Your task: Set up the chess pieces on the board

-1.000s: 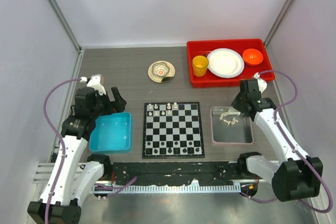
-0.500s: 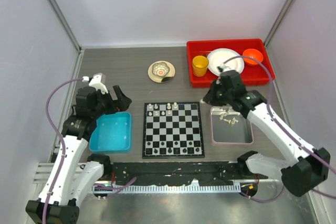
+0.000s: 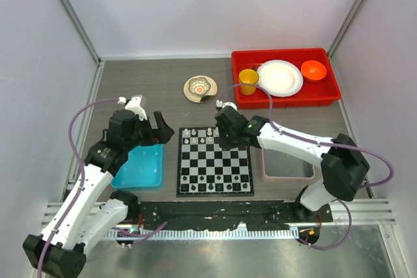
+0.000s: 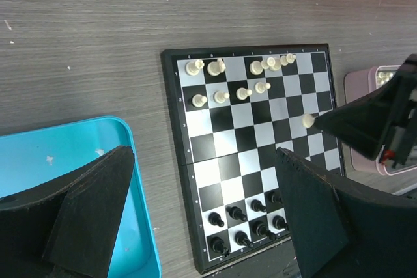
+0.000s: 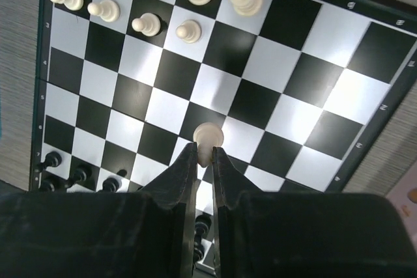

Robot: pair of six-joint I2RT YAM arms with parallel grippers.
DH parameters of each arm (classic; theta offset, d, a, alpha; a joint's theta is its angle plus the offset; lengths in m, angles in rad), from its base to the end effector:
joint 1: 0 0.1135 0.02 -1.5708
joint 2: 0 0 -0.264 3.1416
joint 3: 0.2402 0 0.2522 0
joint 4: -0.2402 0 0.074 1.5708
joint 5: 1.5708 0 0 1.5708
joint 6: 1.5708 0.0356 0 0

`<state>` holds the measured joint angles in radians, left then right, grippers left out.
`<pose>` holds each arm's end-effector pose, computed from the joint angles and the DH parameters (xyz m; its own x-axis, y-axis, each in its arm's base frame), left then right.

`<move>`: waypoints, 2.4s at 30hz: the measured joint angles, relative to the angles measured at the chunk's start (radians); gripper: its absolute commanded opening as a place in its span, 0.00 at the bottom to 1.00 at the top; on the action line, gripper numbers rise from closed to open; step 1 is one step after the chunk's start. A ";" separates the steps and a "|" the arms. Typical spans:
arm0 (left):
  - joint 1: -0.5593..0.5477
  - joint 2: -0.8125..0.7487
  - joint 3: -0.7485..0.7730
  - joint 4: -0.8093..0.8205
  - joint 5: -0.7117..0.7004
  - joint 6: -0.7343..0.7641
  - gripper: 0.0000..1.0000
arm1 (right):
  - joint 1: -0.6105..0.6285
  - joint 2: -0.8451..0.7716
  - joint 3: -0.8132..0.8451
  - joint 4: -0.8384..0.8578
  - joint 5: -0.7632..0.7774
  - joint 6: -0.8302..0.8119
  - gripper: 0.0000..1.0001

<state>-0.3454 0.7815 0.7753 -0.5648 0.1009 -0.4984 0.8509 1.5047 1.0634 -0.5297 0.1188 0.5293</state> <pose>0.1587 -0.0609 0.2988 -0.6458 -0.2730 -0.7130 0.1228 0.8845 -0.4500 0.2085 0.2314 0.2363 -0.8244 -0.1797 -0.5366 -0.3315 0.9219 0.2006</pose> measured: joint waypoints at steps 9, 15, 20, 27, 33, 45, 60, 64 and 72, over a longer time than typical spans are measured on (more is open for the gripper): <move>-0.022 -0.001 0.000 0.001 -0.039 -0.017 0.94 | 0.079 0.144 0.000 0.036 0.053 0.019 0.18; -0.027 -0.001 0.000 0.000 -0.049 -0.018 0.95 | 0.117 0.160 0.010 0.043 0.088 0.027 0.36; -0.029 -0.001 0.000 0.000 -0.056 -0.017 0.95 | 0.124 0.157 0.010 0.048 0.096 0.031 0.45; -0.050 0.008 0.000 -0.001 -0.068 -0.015 0.94 | 0.123 -0.004 0.000 0.051 0.171 0.048 0.49; -0.174 0.090 0.021 -0.002 -0.137 -0.016 0.93 | 0.097 -0.238 -0.074 0.055 0.320 0.098 0.52; -0.558 0.407 0.121 0.064 -0.319 -0.021 0.76 | -0.200 -0.504 -0.364 0.008 0.329 0.154 0.52; -0.636 0.797 0.282 0.159 -0.351 0.012 0.59 | -0.282 -0.521 -0.401 0.032 0.264 0.150 0.51; -0.642 0.835 0.282 0.179 -0.340 0.013 0.58 | -0.303 -0.521 -0.408 0.047 0.240 0.147 0.50; -0.658 0.882 0.283 0.207 -0.336 0.020 0.52 | -0.326 -0.522 -0.426 0.053 0.203 0.146 0.50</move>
<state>-1.0035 1.6638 1.0580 -0.3580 -0.2356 -0.4786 0.5247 0.9829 0.6373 -0.4763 0.3218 0.6758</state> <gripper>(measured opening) 0.556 0.503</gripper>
